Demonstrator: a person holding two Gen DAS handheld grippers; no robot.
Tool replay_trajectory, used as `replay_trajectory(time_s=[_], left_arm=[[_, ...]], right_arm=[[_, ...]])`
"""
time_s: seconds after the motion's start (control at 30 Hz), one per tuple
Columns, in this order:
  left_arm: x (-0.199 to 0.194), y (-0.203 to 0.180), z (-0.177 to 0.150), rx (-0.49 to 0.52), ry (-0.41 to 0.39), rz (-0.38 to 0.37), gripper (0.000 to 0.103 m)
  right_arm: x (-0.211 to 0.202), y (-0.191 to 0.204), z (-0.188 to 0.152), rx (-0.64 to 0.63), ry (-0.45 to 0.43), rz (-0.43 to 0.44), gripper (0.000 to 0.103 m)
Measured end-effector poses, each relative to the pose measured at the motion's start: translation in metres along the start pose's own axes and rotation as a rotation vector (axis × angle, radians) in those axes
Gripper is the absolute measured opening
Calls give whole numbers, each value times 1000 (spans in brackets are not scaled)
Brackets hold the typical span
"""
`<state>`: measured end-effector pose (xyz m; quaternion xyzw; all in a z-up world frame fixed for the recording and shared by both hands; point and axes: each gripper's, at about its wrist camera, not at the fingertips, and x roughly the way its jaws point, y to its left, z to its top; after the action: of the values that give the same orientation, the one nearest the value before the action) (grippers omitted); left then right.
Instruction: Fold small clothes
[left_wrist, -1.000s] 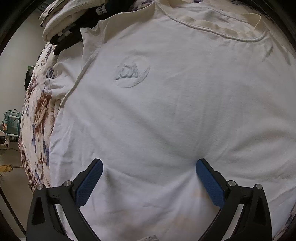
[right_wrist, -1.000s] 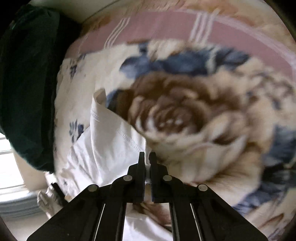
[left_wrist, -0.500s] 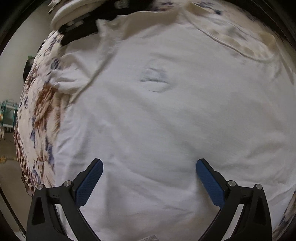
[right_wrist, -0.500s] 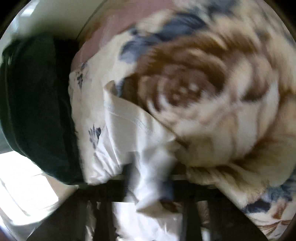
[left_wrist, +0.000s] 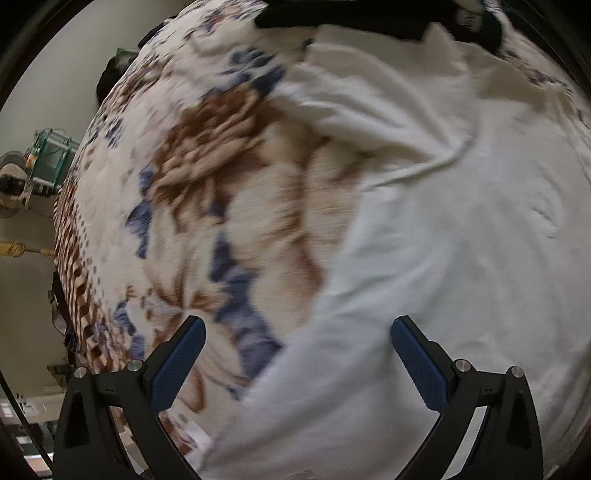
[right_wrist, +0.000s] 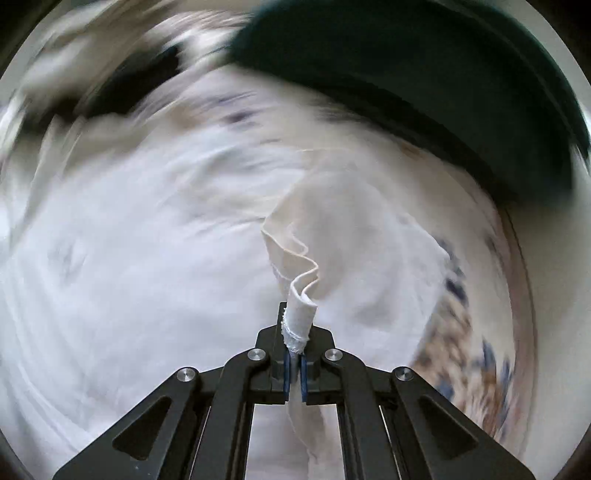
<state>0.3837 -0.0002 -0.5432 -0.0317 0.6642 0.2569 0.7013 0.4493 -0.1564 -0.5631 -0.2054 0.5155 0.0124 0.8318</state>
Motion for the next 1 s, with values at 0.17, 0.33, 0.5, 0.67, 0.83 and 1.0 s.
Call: replay_trajectory(time_s=[0.17, 0.33, 0.5, 0.67, 0.83, 1.0], left_arm=[[10, 22, -2, -18, 5, -11, 103], [10, 40, 20, -82, -8, -96, 103], [34, 69, 62, -322, 67, -383, 103], [45, 72, 103, -481, 42, -590, 103], [56, 58, 132, -551, 41, -635, 86], [32, 49, 143, -512, -111, -556, 3]], right_arm=[[-5, 40, -22, -155, 66, -1, 7], [-34, 23, -20, -8, 61, 262, 40], [-36, -24, -22, 274, 98, 239, 42], [-11, -61, -39, 530, 195, 223, 47], [-11, -86, -59, 704, 229, 210, 47], [-4, -109, -67, 764, 234, 190, 47]])
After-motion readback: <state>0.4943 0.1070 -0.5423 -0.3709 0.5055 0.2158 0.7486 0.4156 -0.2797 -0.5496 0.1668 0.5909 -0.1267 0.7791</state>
